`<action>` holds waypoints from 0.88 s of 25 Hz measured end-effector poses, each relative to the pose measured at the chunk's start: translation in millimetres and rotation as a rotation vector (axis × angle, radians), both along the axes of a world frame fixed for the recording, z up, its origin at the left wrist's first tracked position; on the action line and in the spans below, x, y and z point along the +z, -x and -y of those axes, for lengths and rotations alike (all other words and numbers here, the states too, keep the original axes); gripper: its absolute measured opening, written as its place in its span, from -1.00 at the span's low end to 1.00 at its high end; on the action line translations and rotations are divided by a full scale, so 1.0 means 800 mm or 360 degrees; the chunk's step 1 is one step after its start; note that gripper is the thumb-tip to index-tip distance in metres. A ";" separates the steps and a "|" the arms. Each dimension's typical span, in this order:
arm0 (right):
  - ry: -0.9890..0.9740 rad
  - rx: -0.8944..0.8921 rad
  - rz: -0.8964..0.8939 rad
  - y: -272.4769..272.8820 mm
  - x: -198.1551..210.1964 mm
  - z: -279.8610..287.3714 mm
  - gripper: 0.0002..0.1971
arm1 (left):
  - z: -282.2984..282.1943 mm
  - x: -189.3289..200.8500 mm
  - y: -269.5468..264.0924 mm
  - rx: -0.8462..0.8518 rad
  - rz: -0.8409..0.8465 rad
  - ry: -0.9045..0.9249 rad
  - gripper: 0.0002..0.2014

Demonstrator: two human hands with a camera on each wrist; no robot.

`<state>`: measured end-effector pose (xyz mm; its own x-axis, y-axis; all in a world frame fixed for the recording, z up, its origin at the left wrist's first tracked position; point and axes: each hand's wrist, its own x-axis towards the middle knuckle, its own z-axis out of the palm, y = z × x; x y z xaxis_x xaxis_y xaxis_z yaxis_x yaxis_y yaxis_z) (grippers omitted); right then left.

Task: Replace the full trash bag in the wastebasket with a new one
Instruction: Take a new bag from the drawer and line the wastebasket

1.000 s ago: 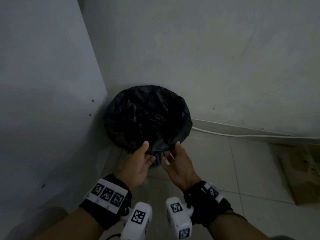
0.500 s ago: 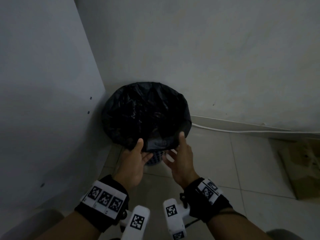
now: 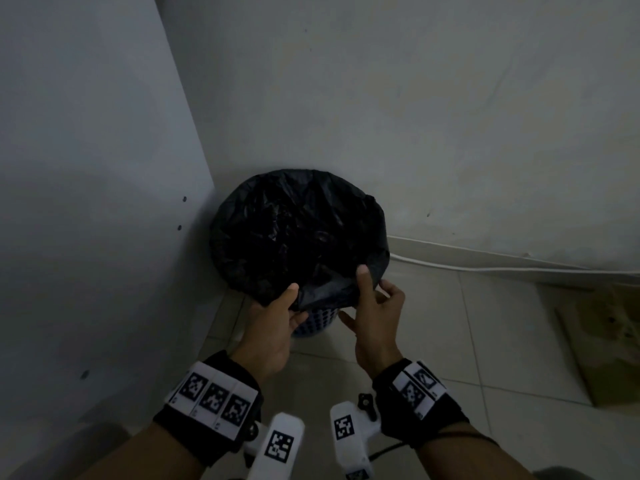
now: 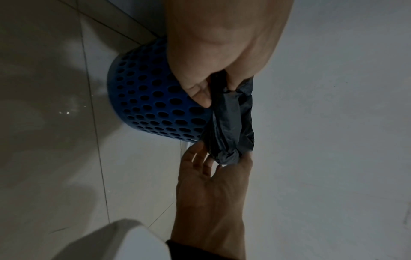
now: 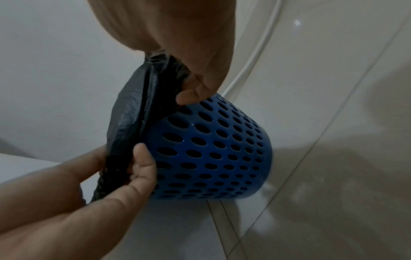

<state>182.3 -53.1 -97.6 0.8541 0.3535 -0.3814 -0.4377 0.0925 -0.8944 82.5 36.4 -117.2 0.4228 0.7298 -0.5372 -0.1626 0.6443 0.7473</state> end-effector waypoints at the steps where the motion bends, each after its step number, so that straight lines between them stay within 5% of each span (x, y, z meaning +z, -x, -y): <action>1: 0.0036 -0.0009 0.0113 0.000 0.000 -0.001 -0.61 | 0.001 0.001 0.000 -0.0003 0.0002 -0.0013 -0.56; 6: 0.0128 -0.0064 0.0216 0.000 -0.005 -0.002 -0.75 | 0.000 0.006 0.004 -0.0064 -0.0055 -0.0166 -0.51; 13: -0.0257 0.0312 -0.0596 -0.005 -0.017 0.008 -0.79 | -0.014 0.001 0.013 0.0031 0.0041 -0.0091 -0.34; 16: -0.0419 0.0429 -0.0836 -0.007 -0.015 0.006 -0.77 | 0.006 0.010 0.011 -0.0083 0.0139 -0.0067 -0.47; 22: -0.0208 0.0444 -0.0598 -0.016 -0.034 -0.005 -0.86 | 0.010 -0.002 0.006 -0.0095 0.0233 -0.0001 -0.49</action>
<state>194.9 -49.3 -124.5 0.5316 0.6148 -0.5825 -0.7522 0.0267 -0.6584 77.6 28.3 -118.7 0.5391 0.7015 -0.4661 -0.2313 0.6554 0.7190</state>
